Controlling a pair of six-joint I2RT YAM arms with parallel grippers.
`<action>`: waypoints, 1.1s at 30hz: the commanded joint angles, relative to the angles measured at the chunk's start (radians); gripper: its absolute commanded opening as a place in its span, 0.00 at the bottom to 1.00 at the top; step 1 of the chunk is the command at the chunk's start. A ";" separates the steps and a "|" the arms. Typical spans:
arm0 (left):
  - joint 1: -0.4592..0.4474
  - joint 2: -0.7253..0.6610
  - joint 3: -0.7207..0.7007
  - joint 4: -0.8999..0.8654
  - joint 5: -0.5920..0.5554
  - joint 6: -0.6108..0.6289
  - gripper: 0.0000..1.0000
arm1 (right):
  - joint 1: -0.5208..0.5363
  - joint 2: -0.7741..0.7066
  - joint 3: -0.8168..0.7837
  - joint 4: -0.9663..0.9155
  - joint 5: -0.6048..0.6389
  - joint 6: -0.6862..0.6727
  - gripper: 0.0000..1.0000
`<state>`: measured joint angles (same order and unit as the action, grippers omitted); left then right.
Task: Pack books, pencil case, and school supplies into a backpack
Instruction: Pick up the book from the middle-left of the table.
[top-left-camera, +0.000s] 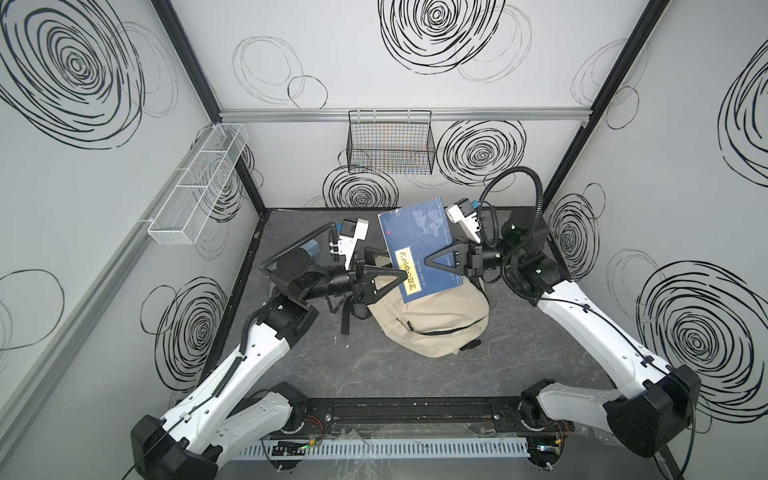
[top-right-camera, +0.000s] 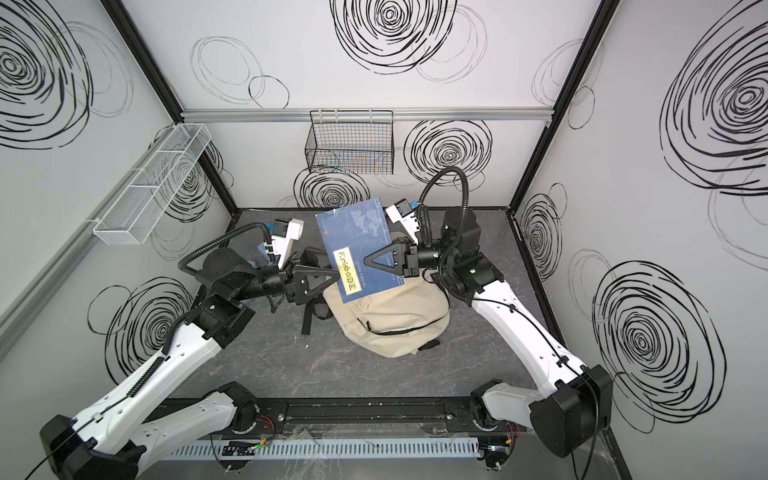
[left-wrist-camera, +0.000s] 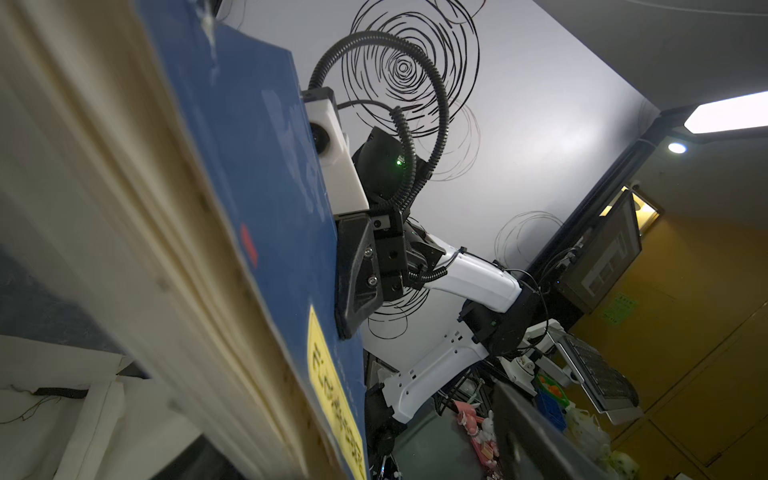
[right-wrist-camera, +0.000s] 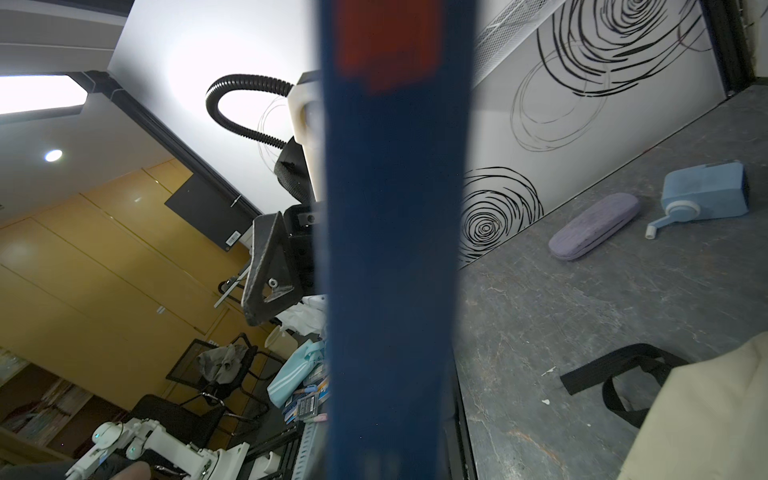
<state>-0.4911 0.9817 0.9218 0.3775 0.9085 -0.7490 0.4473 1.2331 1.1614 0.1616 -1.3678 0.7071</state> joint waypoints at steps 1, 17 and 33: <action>-0.003 0.000 0.049 0.075 0.033 -0.009 0.77 | 0.024 -0.022 0.015 0.024 -0.040 -0.042 0.00; 0.003 0.045 0.157 -0.018 -0.002 0.042 0.17 | 0.049 -0.012 0.042 -0.048 -0.031 -0.089 0.00; 0.010 0.041 0.119 0.613 -0.422 -0.257 0.00 | -0.159 -0.170 -0.040 0.315 0.593 0.183 1.00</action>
<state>-0.4728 1.0168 1.0409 0.5888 0.5659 -0.8722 0.2802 1.1378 1.1641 0.2466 -0.9649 0.7639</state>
